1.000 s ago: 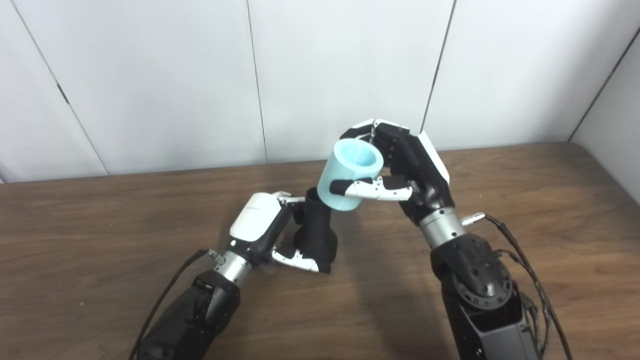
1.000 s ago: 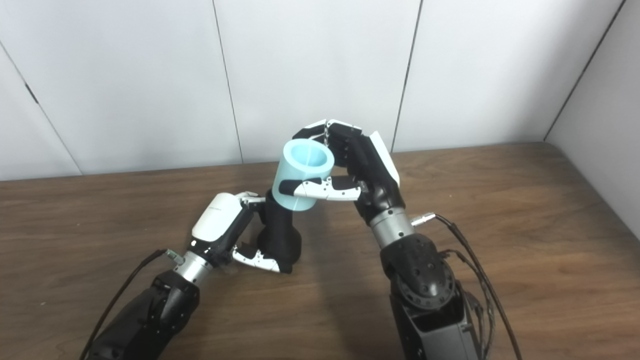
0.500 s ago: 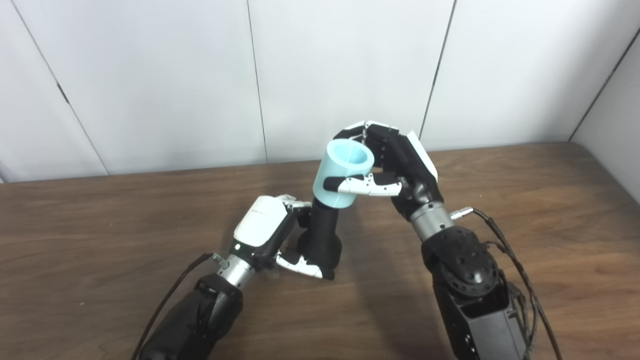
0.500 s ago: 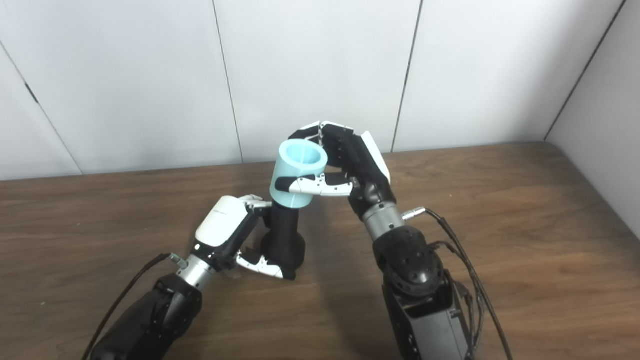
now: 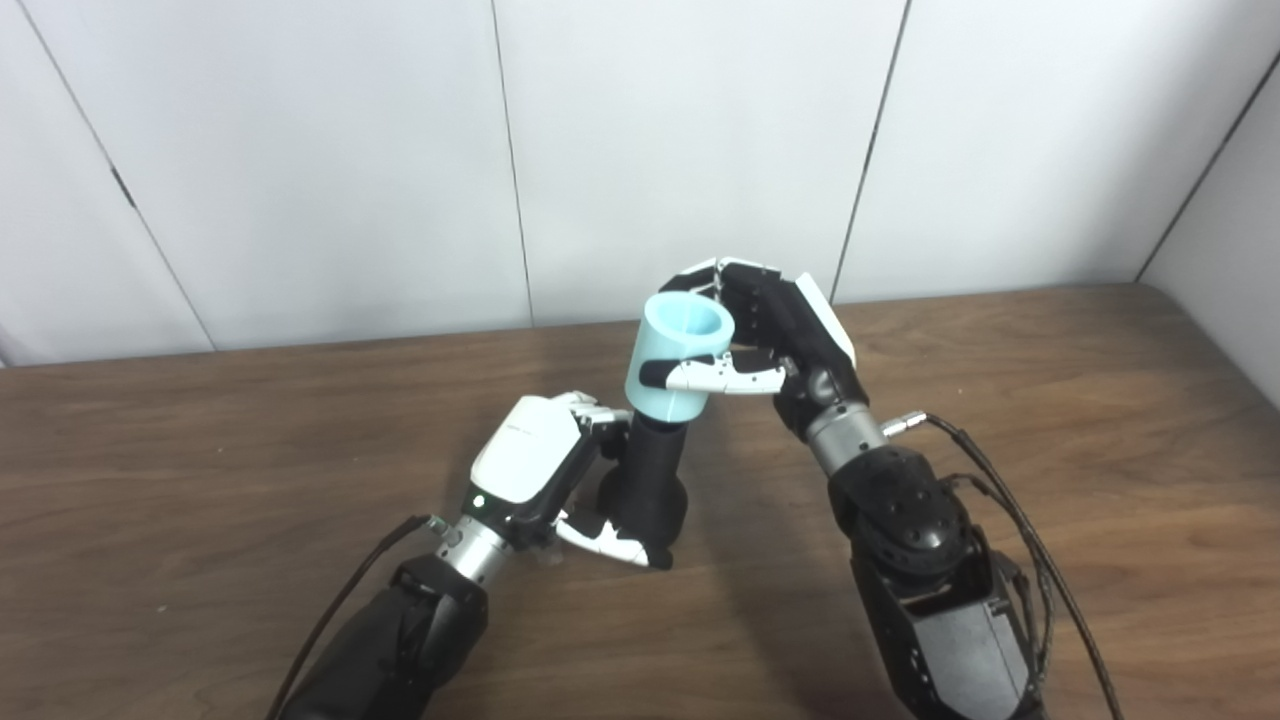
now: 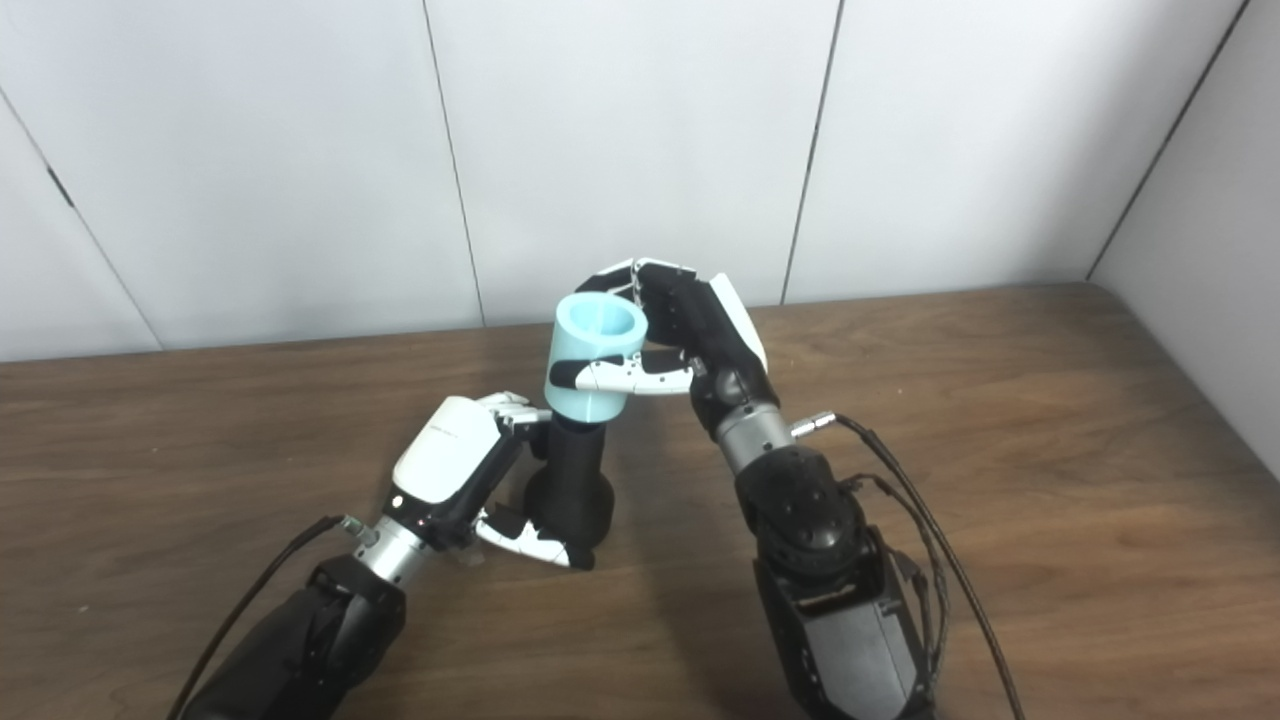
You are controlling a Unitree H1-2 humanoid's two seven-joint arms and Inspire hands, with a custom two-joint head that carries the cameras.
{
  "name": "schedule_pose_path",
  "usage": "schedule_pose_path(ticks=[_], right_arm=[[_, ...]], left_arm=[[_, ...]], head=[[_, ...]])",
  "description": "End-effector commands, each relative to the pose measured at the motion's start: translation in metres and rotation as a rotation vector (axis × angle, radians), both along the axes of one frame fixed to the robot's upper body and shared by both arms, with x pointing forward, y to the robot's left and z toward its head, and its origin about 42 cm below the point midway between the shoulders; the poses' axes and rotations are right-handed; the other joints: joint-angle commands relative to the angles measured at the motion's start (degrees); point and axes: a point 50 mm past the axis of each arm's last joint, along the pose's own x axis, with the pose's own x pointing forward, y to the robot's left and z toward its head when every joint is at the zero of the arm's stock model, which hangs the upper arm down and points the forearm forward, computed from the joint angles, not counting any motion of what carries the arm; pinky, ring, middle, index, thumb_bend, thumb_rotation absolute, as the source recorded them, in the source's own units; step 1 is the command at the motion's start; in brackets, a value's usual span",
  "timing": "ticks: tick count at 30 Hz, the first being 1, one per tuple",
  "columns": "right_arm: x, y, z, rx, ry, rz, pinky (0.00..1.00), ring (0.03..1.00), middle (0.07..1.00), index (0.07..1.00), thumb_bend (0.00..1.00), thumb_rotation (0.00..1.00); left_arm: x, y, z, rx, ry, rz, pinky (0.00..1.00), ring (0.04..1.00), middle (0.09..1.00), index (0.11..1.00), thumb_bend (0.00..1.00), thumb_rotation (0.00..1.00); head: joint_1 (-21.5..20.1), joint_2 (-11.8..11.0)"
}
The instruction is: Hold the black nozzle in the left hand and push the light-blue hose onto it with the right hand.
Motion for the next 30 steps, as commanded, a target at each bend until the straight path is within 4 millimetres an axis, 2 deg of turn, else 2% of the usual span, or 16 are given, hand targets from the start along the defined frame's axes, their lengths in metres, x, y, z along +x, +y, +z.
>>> schedule_pose_path(ticks=[1,15,24,30], right_arm=[[0.005,0.008,0.032,-0.002,-0.131,0.025,0.34,0.442,0.478,0.493,0.52,0.00],[-0.010,0.011,0.017,0.062,-0.090,0.055,0.32,0.424,0.466,0.505,0.52,0.00],[-0.026,0.015,0.021,0.114,-0.078,0.090,0.33,0.432,0.464,0.498,0.52,0.00],[-0.027,0.014,0.024,0.117,-0.087,0.083,0.32,0.427,0.465,0.503,0.52,0.00]], left_arm=[[-0.112,0.017,-0.125,-0.028,0.337,0.107,0.67,0.492,0.448,0.497,0.50,0.00],[-0.109,0.018,-0.124,-0.020,0.346,0.109,0.67,0.490,0.444,0.504,0.50,0.00],[-0.107,0.019,-0.127,-0.002,0.361,0.110,0.68,0.495,0.446,0.501,0.50,0.00],[-0.108,0.018,-0.130,0.002,0.365,0.109,0.68,0.497,0.447,0.498,0.50,0.00]], head=[[-0.1,0.2],[-0.1,0.1],[0.0,-0.4],[0.3,-0.7]])
